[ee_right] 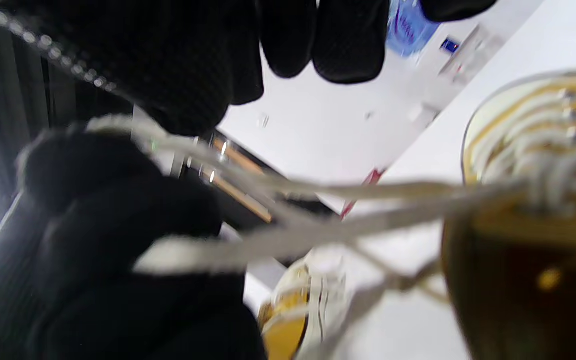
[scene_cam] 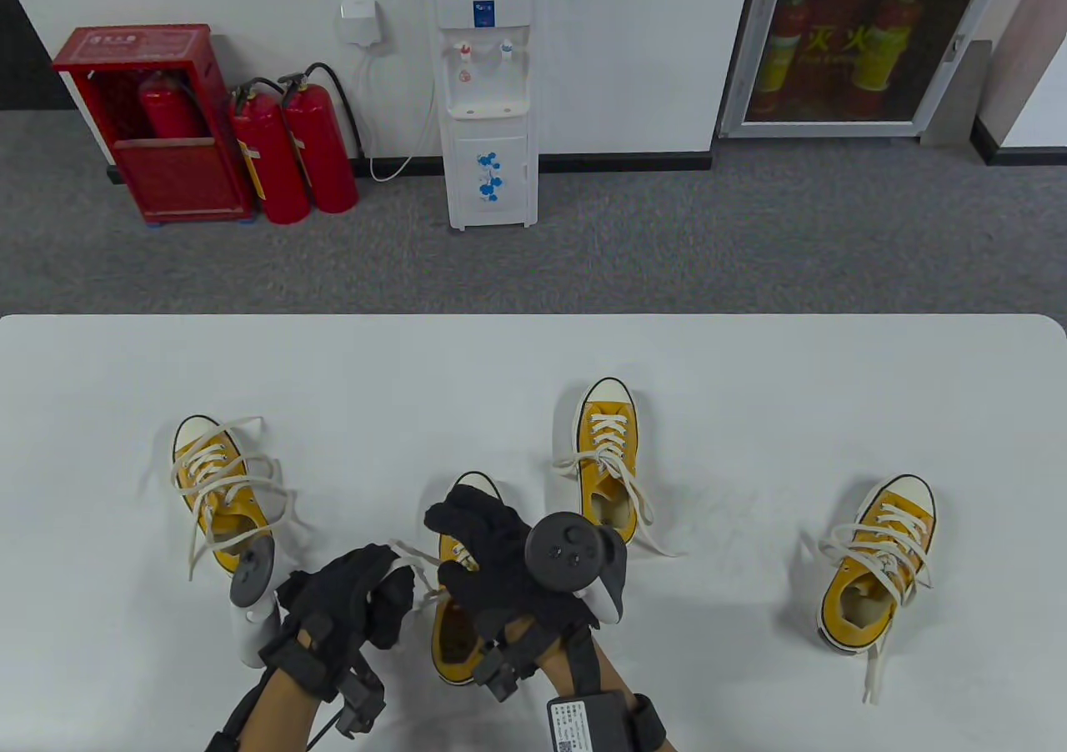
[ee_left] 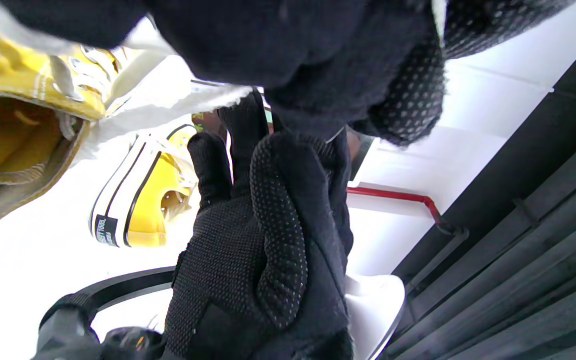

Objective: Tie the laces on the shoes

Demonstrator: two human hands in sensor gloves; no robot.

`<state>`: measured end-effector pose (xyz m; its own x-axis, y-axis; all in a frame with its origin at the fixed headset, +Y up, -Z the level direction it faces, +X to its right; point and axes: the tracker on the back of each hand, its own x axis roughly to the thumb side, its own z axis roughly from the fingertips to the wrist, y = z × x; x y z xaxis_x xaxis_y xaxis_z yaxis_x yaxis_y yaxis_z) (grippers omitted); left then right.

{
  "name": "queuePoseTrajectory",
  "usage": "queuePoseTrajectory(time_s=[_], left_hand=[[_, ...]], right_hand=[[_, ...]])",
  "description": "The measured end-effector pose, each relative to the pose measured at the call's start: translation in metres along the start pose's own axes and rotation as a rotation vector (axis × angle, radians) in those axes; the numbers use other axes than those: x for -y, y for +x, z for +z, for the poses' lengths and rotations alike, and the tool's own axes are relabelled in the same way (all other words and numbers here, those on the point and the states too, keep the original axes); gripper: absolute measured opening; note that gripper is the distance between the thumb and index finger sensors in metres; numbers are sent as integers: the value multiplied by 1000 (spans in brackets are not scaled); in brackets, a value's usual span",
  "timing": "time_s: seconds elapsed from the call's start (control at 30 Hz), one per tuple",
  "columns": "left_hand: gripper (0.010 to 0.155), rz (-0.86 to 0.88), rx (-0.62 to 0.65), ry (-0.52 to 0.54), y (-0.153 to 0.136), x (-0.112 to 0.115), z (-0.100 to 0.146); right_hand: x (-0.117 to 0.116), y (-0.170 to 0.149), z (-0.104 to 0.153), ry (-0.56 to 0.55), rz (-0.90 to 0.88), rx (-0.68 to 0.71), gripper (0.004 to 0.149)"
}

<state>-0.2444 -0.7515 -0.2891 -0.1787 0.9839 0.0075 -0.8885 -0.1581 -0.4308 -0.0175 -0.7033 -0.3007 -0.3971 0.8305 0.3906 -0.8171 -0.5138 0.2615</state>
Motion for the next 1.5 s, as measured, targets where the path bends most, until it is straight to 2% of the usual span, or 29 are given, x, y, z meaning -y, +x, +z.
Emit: queuePoseTrajectory(time_s=[0.07, 0.17, 0.27, 0.57, 0.77, 0.93, 1.1, 1.33, 1.5], left_hand=[[43, -3, 2, 2, 1, 1, 0], [43, -34, -2, 8, 2, 1, 0], [43, -72, -8, 25, 2, 0, 1], [40, -198, -57, 183, -1, -11, 7], [40, -180, -84, 260, -3, -14, 10], [43, -70, -80, 310, -4, -21, 14], [45, 45, -69, 315, -7, -28, 16], [47, 146, -45, 301, -6, -27, 15], [46, 127, -36, 297, -3, -26, 15]], right_hand=[[-5, 2, 0, 16, 9, 1, 63], [-9, 2, 1, -6, 11, 2, 53], [-8, 0, 3, -96, 19, -14, 43], [5, -3, 5, -162, -116, -20, 45], [-1, 5, 6, -133, -106, 52, 47], [-2, 9, 7, -127, -58, 95, 46], [-6, 9, 5, -80, -5, 97, 43], [-19, 0, 3, 42, 263, 49, 42], [-24, -4, 2, 77, 347, 23, 43]])
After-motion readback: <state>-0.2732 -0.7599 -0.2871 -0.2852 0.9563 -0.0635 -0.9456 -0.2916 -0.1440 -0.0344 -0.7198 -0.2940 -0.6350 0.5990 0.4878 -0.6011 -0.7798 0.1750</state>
